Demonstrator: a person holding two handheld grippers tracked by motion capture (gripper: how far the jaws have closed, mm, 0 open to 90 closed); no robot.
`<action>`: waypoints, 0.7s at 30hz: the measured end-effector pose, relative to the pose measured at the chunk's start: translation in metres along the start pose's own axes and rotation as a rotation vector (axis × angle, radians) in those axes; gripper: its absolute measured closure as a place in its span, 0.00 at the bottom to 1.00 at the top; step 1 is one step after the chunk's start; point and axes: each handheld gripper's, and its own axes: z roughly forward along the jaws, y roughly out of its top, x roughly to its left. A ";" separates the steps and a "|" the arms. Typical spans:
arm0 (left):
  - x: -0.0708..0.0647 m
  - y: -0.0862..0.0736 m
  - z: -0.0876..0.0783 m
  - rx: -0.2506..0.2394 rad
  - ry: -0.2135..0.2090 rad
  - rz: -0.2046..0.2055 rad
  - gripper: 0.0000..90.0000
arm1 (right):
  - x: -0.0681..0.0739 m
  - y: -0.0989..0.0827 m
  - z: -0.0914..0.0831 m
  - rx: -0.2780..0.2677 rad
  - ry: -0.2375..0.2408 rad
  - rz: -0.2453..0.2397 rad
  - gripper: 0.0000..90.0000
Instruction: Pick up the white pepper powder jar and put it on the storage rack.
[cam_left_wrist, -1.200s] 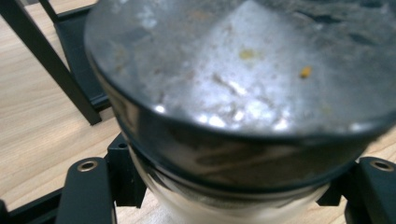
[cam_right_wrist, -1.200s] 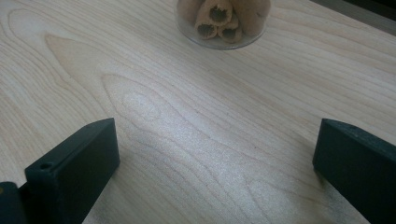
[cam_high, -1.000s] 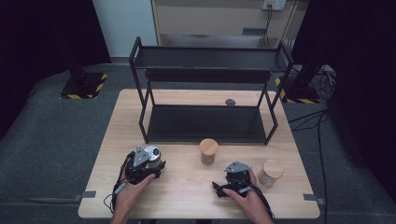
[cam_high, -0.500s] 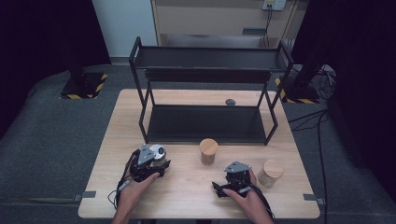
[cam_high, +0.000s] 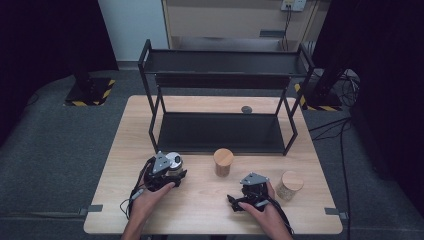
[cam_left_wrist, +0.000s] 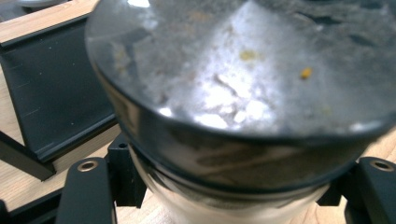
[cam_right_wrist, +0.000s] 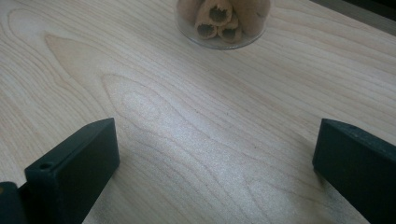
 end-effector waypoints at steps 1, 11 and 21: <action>0.001 0.001 0.000 0.003 -0.002 0.004 0.32 | 0.000 0.000 0.000 0.000 0.000 0.001 0.00; 0.004 0.010 0.004 -0.006 -0.011 0.016 0.32 | 0.000 0.000 0.000 0.001 0.000 0.001 0.00; 0.007 0.017 0.009 -0.008 -0.015 0.028 0.32 | 0.000 0.000 0.000 0.001 0.000 0.001 0.00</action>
